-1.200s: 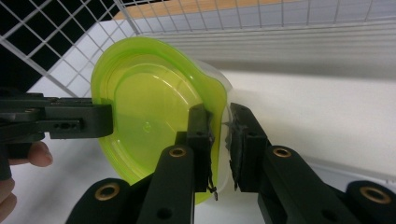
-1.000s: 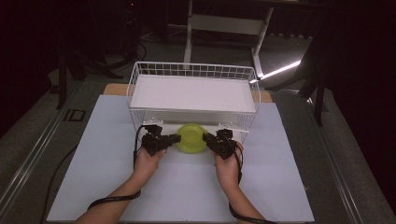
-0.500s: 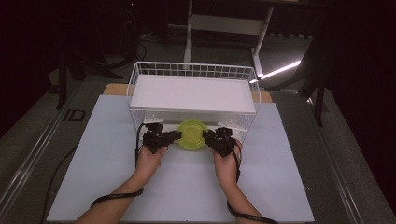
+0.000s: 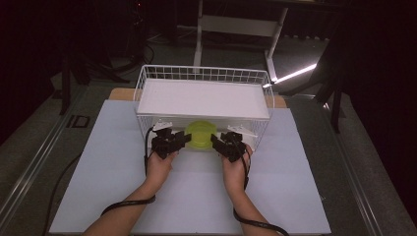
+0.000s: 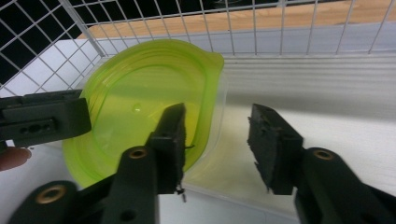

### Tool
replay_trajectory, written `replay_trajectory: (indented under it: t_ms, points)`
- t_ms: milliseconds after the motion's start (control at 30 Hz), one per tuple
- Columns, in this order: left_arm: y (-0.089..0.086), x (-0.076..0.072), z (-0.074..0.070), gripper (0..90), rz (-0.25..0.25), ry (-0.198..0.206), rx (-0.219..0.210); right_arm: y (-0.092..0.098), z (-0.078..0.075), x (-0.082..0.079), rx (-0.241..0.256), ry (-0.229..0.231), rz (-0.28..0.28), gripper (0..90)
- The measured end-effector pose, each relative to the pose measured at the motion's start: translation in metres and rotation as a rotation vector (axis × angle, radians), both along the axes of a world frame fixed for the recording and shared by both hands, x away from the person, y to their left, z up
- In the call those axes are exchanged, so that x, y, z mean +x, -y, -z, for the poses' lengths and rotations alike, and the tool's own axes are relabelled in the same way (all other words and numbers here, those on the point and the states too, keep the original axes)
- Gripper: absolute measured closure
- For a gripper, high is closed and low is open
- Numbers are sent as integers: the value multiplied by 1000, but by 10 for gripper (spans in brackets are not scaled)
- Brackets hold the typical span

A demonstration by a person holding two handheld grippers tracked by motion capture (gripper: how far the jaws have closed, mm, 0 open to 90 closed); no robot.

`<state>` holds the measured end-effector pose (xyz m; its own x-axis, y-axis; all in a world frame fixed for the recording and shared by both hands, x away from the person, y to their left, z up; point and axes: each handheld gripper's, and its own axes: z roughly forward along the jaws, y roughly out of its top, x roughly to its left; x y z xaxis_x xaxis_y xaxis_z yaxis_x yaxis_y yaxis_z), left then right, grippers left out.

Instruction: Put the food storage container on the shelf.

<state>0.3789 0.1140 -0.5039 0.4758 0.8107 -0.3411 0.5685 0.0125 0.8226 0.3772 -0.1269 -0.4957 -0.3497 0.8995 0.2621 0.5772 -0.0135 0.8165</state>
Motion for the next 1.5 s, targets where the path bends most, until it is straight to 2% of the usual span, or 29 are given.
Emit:
replay_trajectory:
  t_ms: [67, 133, 200, 300, 500, 567, 633, 700, 733, 767, 800, 833, 867, 933, 967, 1033, 1067, 1167, 1233, 1267, 1333, 1400, 1433, 1500]
  points:
    - [0, 0, -1, 581, -14, 13, 3, 1, 1, 1, 2, -4, 8, 515]
    - [-1, 1, -1, 571, -14, 10, -28, 1, 0, 2, 0, -4, 15, 508]
    - [-4, -1, -3, 557, -26, 38, -55, 2, -1, 1, 19, 5, 15, 483]
    - [-6, -3, -6, 557, -15, 44, -56, 3, -5, -2, 13, 28, 15, 477]
    - [-13, -15, -7, 529, 16, 30, -70, 7, -13, -15, 25, 52, -1, 483]
    - [-15, -22, -8, 492, 26, 23, -74, 9, -14, -21, 38, 50, -1, 504]
    - [-17, -30, -9, 484, 45, 22, -79, 9, -14, -28, 24, 49, -12, 547]
    - [-20, -39, -12, 438, 70, 34, -90, 7, -14, -35, 12, 45, -23, 585]
    - [-22, -43, -13, 404, 113, 42, -99, 6, -14, -37, 13, 39, -32, 605]
    - [-23, -48, -14, 332, 143, 61, -101, 5, -12, -40, 17, 29, -39, 621]
    - [-24, -54, -15, 262, 147, 72, -99, 4, -11, -41, 14, 18, -47, 638]
    - [-25, -59, -16, 251, 150, 69, -99, 2, -10, -43, 12, 8, -54, 668]
    - [-26, -63, -17, 244, 158, 64, -93, 0, -8, -44, 1, -1, -64, 692]
    - [-27, -73, -17, 127, 179, 84, -52, -5, -4, -47, -30, -13, -75, 741]
    - [-28, -79, -17, 105, 195, 99, -35, -7, -2, -47, -37, -25, -84, 744]
    - [-31, -86, -16, 14, 227, 82, -29, -11, 3, -47, -47, -50, -90, 860]
    - [-34, -93, -16, 8, 237, 78, -45, -13, 4, -46, -57, -55, -94, 894]
    - [-43, -108, -15, 8, 206, 97, -58, -22, 7, -45, -70, -66, -117, 899]
    - [-50, -116, -12, 8, 175, 88, -75, -28, 8, -43, -74, -65, -129, 899]
    - [-53, -120, -11, 8, 158, 95, -87, -30, 9, -42, -75, -63, -129, 899]
    - [-58, -128, -8, 8, 125, 98, -85, -33, 10, -39, -74, -61, -132, 898]
    - [-64, -133, -6, 8, 115, 96, -103, -35, 12, -36, -66, -62, -132, 898]
    - [-66, -134, -6, 9, 107, 94, -97, -36, 13, -34, -70, -60, -134, 898]
    - [-71, -138, -8, 9, 98, 110, -106, -37, 15, -30, -72, -66, -132, 898]
